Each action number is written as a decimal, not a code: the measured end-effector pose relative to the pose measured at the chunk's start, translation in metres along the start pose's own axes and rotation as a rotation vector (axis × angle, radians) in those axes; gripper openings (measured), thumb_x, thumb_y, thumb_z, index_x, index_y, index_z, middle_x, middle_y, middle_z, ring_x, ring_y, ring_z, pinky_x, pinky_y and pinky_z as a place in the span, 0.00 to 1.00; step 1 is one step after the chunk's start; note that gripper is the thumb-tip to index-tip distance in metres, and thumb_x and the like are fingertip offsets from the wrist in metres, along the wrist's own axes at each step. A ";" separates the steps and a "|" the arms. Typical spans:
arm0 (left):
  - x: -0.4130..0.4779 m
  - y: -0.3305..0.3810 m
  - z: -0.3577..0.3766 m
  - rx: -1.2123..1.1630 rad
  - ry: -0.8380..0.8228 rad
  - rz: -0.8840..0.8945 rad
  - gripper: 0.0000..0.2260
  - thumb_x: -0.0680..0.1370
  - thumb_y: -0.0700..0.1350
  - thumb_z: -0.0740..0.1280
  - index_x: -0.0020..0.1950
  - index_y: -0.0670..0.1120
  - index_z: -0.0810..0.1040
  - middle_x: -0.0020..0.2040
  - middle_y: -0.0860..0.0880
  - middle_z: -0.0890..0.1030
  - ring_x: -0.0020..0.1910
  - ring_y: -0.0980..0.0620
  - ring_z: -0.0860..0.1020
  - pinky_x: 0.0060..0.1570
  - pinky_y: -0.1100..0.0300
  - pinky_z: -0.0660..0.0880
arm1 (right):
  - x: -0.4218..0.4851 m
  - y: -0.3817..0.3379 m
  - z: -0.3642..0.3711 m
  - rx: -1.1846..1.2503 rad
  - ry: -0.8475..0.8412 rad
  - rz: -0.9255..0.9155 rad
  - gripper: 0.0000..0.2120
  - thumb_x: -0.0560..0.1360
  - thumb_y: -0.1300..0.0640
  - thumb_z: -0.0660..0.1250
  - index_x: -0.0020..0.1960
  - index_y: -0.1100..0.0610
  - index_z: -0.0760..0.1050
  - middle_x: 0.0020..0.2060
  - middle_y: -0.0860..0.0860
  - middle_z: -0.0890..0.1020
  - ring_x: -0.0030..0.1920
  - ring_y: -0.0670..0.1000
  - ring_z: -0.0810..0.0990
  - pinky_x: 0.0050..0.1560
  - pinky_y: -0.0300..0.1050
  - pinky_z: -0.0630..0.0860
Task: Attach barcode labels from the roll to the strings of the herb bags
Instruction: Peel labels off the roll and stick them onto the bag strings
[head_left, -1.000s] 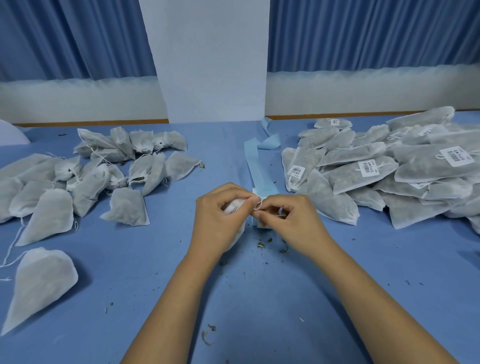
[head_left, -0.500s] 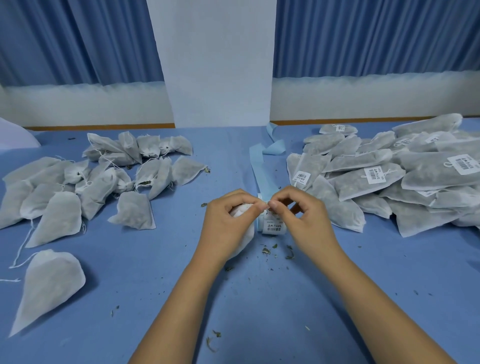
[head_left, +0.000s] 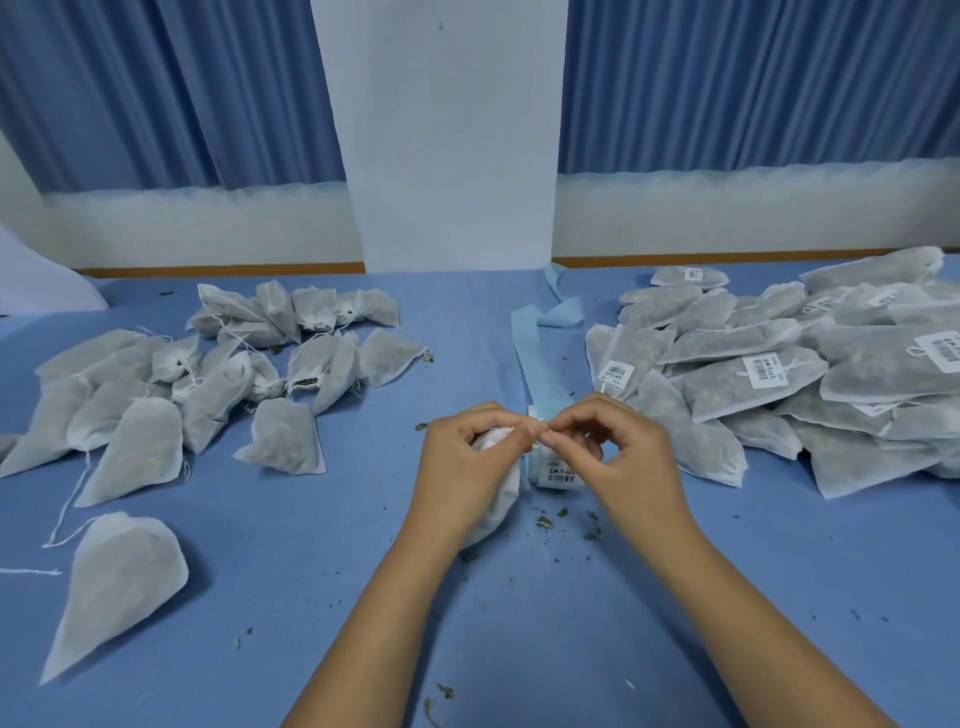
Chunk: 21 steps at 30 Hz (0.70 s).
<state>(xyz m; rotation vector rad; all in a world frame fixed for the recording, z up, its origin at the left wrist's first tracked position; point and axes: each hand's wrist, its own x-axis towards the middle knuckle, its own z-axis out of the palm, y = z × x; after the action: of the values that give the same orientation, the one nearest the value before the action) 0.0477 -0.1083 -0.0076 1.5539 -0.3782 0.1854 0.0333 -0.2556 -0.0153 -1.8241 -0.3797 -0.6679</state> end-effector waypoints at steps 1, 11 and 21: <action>0.000 0.000 0.000 0.004 -0.002 0.001 0.08 0.75 0.36 0.71 0.37 0.44 0.85 0.33 0.56 0.81 0.36 0.62 0.79 0.38 0.73 0.71 | 0.000 0.000 0.000 -0.008 0.013 0.002 0.03 0.69 0.63 0.74 0.38 0.60 0.81 0.33 0.49 0.80 0.33 0.47 0.73 0.36 0.38 0.70; 0.001 0.001 -0.002 0.004 -0.050 -0.012 0.06 0.75 0.36 0.70 0.41 0.44 0.85 0.33 0.57 0.81 0.35 0.64 0.78 0.38 0.74 0.70 | 0.002 0.002 -0.002 0.012 0.099 0.139 0.09 0.73 0.68 0.67 0.38 0.58 0.77 0.32 0.50 0.79 0.34 0.53 0.76 0.38 0.43 0.74; 0.007 -0.001 -0.033 0.216 -0.297 -0.143 0.07 0.77 0.42 0.71 0.50 0.53 0.85 0.41 0.57 0.84 0.41 0.64 0.80 0.40 0.75 0.71 | 0.018 0.017 -0.018 0.645 0.277 0.525 0.12 0.79 0.67 0.59 0.38 0.61 0.73 0.29 0.51 0.74 0.31 0.49 0.74 0.32 0.37 0.71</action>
<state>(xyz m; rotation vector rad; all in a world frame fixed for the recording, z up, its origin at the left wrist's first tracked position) 0.0587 -0.0761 -0.0051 1.8205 -0.4895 -0.1223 0.0521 -0.2797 -0.0133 -1.1218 0.0764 -0.3589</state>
